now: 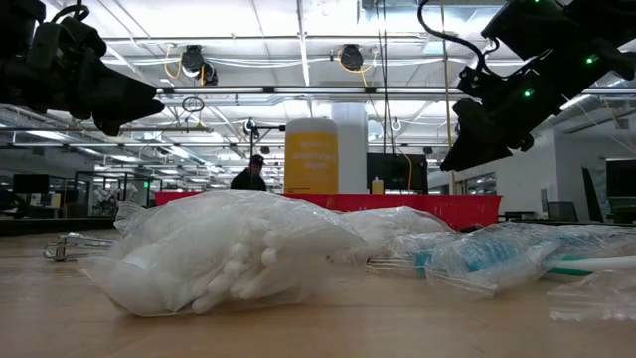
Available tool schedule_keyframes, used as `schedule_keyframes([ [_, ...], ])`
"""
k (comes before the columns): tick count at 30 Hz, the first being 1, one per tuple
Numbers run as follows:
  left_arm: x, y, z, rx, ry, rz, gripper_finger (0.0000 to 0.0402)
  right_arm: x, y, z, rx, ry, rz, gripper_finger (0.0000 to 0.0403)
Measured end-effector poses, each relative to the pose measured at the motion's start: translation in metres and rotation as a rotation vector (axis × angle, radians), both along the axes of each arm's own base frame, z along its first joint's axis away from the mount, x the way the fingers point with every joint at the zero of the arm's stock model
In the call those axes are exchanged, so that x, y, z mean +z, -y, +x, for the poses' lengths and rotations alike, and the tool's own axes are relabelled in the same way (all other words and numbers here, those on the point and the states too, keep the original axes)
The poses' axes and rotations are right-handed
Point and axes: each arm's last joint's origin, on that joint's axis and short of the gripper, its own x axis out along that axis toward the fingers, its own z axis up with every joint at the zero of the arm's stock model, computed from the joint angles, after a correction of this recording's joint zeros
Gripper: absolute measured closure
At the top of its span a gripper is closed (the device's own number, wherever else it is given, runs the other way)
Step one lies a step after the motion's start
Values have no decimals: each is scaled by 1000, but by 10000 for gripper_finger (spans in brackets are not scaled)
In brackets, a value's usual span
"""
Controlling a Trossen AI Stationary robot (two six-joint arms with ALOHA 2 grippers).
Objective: Pick & Place Travel size toiletries
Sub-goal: Put the blue razor into the right red basket
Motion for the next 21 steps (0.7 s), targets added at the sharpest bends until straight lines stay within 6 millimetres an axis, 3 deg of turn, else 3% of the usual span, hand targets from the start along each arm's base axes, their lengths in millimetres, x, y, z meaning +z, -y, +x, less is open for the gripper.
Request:
schedule_keyframes([
  [13,0,0,0,0,0,0,215,12,-28,17,597,67,44,248],
  [21,0,0,0,0,0,0,215,-5,-33,22,629,-19,69,246],
])
